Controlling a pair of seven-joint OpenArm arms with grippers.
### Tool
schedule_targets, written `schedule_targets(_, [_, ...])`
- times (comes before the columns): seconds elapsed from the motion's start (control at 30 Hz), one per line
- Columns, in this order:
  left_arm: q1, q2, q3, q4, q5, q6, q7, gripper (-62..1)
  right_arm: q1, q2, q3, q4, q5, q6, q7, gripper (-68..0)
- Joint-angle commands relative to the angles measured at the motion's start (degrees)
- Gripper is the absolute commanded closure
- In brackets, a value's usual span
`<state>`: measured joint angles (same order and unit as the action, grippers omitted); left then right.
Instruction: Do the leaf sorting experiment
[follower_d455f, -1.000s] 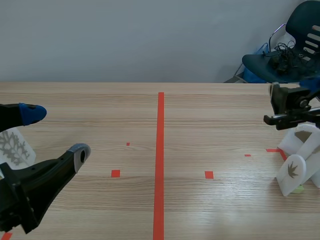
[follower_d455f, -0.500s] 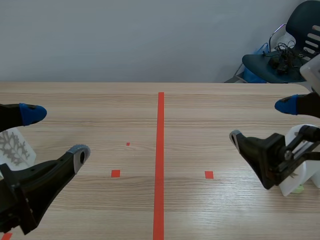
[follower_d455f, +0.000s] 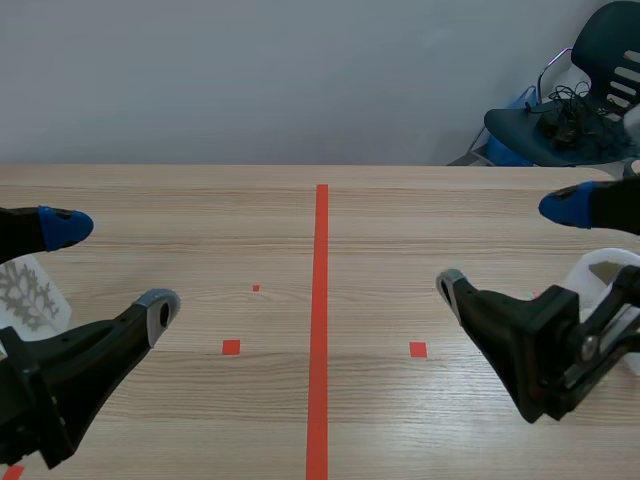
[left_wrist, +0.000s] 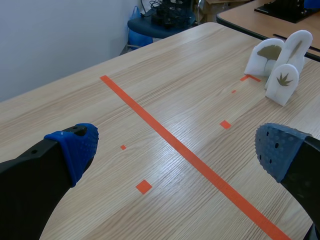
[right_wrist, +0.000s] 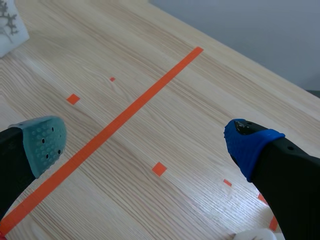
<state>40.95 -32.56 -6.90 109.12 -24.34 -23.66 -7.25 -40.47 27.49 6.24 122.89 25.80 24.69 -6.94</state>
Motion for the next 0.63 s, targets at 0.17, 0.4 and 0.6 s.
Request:
schedule_targets(0.17, [0.0, 0.0, -0.2, 0.7, -0.5, -0.1, -0.8, -62.3, 1.6, 0.7, -0.1, -0.3, 0.4, -0.2, 0.2, -67.9])
schedule_targets(0.4, [0.0, 0.0, -0.2, 0.7, -0.5, -0.1, -0.8, -62.3, 1.6, 0.7, -0.1, -0.3, 0.4, -0.2, 0.2, -67.9])
schedule_targets(0.6, [0.0, 0.0, -0.2, 0.7, -0.5, -0.1, -0.8, -62.3, 1.6, 0.7, -0.1, -0.3, 0.4, -0.2, 0.2, -67.9])
